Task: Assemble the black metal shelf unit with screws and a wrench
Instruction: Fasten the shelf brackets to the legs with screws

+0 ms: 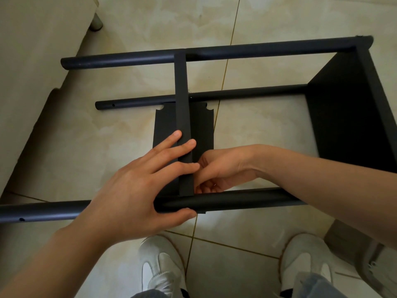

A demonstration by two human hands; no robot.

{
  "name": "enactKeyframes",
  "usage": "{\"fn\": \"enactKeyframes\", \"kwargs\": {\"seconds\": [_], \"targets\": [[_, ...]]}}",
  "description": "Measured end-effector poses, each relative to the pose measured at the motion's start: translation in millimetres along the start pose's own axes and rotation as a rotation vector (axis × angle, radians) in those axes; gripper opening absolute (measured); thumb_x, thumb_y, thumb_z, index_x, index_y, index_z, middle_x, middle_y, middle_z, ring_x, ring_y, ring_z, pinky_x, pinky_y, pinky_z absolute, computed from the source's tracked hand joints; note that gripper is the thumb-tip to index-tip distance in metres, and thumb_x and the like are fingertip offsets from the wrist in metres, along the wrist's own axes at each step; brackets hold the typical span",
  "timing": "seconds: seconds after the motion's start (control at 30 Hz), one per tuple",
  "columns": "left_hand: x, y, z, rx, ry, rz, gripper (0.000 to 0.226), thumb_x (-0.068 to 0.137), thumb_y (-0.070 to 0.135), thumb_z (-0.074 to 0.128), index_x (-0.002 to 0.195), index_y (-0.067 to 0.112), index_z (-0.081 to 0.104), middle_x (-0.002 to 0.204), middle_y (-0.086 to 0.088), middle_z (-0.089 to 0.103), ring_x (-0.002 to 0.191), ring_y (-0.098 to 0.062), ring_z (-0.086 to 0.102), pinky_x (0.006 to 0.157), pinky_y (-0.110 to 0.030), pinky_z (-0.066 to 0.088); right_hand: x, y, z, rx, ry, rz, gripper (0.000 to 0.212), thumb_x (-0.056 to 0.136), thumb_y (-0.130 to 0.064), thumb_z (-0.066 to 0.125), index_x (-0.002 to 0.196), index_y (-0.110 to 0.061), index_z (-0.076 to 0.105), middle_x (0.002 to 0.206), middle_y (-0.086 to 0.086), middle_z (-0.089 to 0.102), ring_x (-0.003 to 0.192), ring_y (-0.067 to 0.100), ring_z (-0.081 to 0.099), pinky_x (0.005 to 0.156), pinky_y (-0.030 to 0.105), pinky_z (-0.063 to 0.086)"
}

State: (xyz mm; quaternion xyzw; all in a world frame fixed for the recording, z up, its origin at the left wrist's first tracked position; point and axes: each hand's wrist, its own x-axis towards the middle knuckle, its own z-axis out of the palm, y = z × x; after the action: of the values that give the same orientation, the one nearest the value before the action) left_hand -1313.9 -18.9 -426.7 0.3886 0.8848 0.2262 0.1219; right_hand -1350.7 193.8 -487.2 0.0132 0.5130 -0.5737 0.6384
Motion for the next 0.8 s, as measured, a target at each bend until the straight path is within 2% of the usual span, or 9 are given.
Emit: {"fn": "enactKeyframes", "kwargs": {"seconds": [0.1,0.17,0.3,0.47,0.63,0.8], "targets": [[0.3,0.5,0.0,0.000,0.003,0.001,0.064,0.080,0.068,0.058,0.135,0.037,0.050,0.160,0.012,0.036,0.154,-0.009,0.016,0.097,-0.039,0.051,-0.3,-0.3,-0.2,-0.032,0.041,0.007,0.014,0.095,-0.014,0.059,0.092,-0.007,0.070,0.083,0.008,0.066,0.073,0.016,0.059,0.071,0.024,0.052],[0.3,0.6,-0.2,-0.002,0.002,0.002,0.063,0.080,0.067,0.058,0.135,0.038,0.050,0.160,0.012,0.036,0.154,-0.009,0.016,0.098,-0.039,0.051,-2.2,-1.5,-0.2,0.011,0.001,-0.010,0.014,0.096,-0.011,0.057,0.093,-0.007,0.070,0.085,0.009,0.066,0.075,0.017,0.060,0.074,0.027,0.053],[0.0,0.4,0.0,0.002,0.001,0.005,0.063,0.081,0.068,0.057,0.135,0.036,0.052,0.159,0.012,0.036,0.154,-0.009,0.016,0.097,-0.037,0.050,-1.8,-0.6,1.7,-0.001,-0.036,-0.034,0.023,0.096,-0.006,0.056,0.082,-0.012,0.073,0.082,0.008,0.067,0.074,0.017,0.063,0.076,0.033,0.053],[0.4,0.6,0.1,0.003,0.004,0.006,0.063,0.081,0.067,0.058,0.135,0.036,0.052,0.159,0.012,0.036,0.154,-0.009,0.017,0.096,-0.036,0.050,-2.0,-1.1,0.3,-0.091,0.035,-0.007,0.017,0.093,-0.015,0.059,0.081,-0.013,0.071,0.079,0.006,0.066,0.071,0.015,0.061,0.068,0.023,0.052],[0.1,0.7,-0.2,-0.008,0.005,0.005,0.062,0.081,0.066,0.058,0.134,0.034,0.054,0.159,0.012,0.037,0.154,-0.009,0.016,0.098,-0.037,0.049,-3.1,-2.0,-2.0,-0.043,-0.063,-0.005,0.017,0.090,-0.012,0.059,0.084,-0.017,0.075,0.087,0.006,0.069,0.081,0.018,0.064,0.077,0.030,0.054],[0.1,0.5,-0.1,-0.005,0.008,0.000,0.063,0.080,0.066,0.059,0.134,0.034,0.055,0.159,0.012,0.037,0.154,-0.009,0.017,0.098,-0.039,0.051,-0.4,-0.4,-1.0,-0.040,-0.049,-0.040,0.027,0.092,-0.008,0.058,0.076,-0.020,0.076,0.081,0.004,0.069,0.075,0.014,0.065,0.073,0.029,0.055]]}}
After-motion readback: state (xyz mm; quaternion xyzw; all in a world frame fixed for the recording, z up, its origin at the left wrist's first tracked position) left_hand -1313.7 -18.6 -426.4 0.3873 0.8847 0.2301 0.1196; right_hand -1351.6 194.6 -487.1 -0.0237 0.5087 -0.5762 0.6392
